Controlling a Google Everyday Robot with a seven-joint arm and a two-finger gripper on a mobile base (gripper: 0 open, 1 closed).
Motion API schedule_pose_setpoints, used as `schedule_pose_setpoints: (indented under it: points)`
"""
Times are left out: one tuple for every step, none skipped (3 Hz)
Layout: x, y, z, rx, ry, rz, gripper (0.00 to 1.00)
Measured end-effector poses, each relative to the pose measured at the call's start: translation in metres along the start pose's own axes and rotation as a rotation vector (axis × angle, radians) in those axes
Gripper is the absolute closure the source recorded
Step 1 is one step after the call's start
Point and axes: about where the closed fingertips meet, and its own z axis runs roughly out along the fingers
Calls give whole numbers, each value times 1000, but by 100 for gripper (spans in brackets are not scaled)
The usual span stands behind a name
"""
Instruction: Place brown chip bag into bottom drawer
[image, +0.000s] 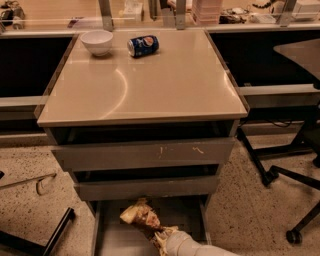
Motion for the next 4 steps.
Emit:
schedule_pose_setpoints:
  points:
    - [35,-1,37,23,33,21,100]
    - [60,4,56,-9,107,3,100]
    - [78,-4,68,-59,144,12,100]
    - [78,-4,69,-63,142,14,100]
